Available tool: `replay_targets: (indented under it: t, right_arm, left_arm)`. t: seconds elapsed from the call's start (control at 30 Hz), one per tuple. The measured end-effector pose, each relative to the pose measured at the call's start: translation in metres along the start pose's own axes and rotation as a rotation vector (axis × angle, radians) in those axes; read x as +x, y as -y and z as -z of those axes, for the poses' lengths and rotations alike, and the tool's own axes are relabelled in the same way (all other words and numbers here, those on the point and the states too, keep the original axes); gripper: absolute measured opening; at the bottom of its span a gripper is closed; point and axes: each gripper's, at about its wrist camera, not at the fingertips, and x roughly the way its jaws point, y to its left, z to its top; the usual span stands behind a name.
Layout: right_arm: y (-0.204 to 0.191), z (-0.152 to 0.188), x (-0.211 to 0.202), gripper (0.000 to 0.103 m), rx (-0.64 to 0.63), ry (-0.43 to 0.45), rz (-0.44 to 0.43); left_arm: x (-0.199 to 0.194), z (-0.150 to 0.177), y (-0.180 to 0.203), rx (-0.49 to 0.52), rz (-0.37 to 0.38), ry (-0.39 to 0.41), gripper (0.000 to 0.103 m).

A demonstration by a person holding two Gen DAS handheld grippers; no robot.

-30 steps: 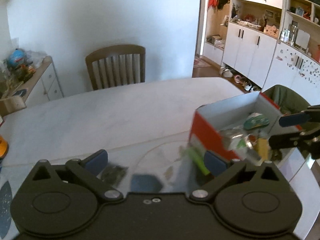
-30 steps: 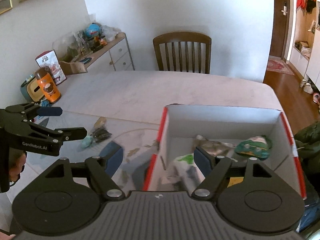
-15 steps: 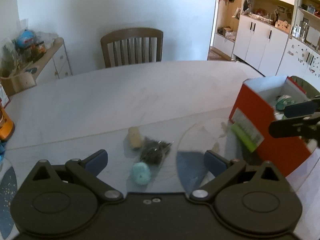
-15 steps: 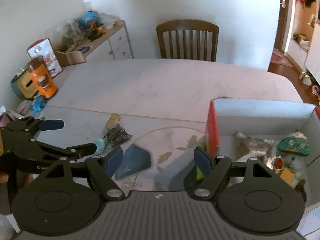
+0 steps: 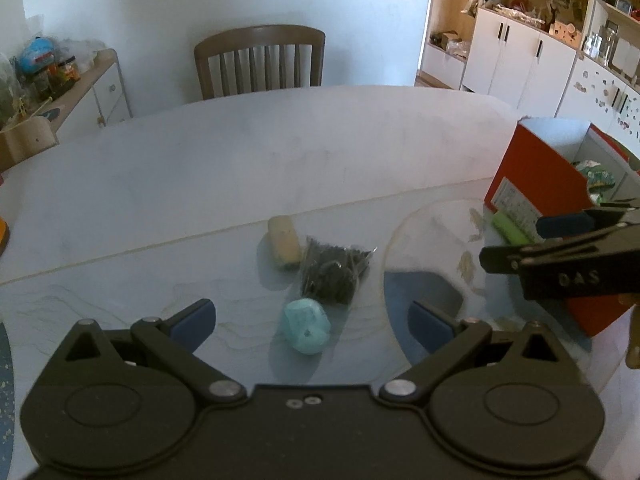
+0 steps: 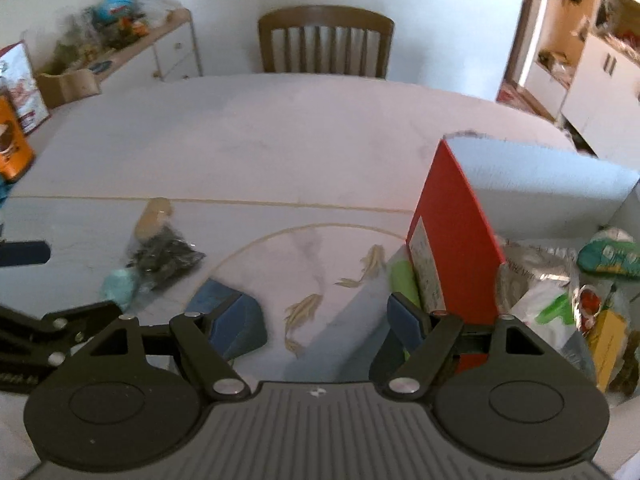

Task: Organize objects
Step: 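Grasp the light blue squishy toy with the left gripper while the right gripper grasps the green tube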

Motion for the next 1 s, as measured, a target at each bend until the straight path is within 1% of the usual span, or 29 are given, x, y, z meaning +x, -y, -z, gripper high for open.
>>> replay_targets:
  t: [0.17,0.23,0.33,0.43,0.5,0.57,0.6,0.63,0.67,0.73,0.8,0.93,1.0]
  right_arm:
    - [0.0,0.0,0.012,0.077,-0.008,-0.012,0.055]
    - [0.006,-0.001,0.016,0.077,0.006,-0.015,0.083]
    - [0.018,-0.003,0.022,0.077,0.024,-0.032,0.094]
    - [0.02,-0.002,0.03,0.077,0.003,-0.047,0.103]
    - [0.022,-0.002,0.036,0.076,0.008,-0.056,0.099]
    - [0.023,-0.001,0.04,0.076,0.016,-0.067,0.092]
    - [0.024,0.0,0.042,0.075,0.019,-0.072,0.091]
    - [0.024,0.0,0.044,0.074,0.025,-0.076,0.091]
    - [0.025,0.0,0.046,0.071,0.027,-0.078,0.09]
    - [0.027,0.001,0.05,0.066,0.036,-0.088,0.092]
    - [0.031,0.002,0.052,0.061,0.056,-0.09,0.083]
    - [0.035,0.001,0.053,0.056,0.083,-0.091,0.066]
    - [0.037,0.0,0.054,0.044,0.097,-0.087,0.065]
  left_arm:
    - [0.008,0.002,-0.005,-0.009,0.002,-0.017,0.102]
    - [0.011,0.003,-0.007,-0.012,0.003,-0.022,0.102]
    - [0.016,0.004,-0.007,-0.008,0.008,-0.028,0.102]
    - [0.022,0.005,-0.007,-0.003,0.009,-0.037,0.098]
    - [0.028,0.006,-0.007,-0.003,0.007,-0.045,0.091]
    - [0.033,0.007,-0.006,-0.002,0.004,-0.058,0.086]
    - [0.035,0.008,-0.006,-0.002,0.003,-0.064,0.082]
    - [0.037,0.009,-0.005,-0.002,0.004,-0.067,0.08]
    - [0.038,0.009,-0.005,-0.001,0.004,-0.069,0.078]
    - [0.039,0.011,-0.006,-0.003,0.002,-0.07,0.076]
    - [0.041,0.011,-0.006,-0.008,0.005,-0.073,0.071]
    - [0.043,0.01,-0.004,-0.007,-0.007,-0.071,0.067]
    - [0.044,0.009,-0.001,0.0,-0.015,-0.07,0.059]
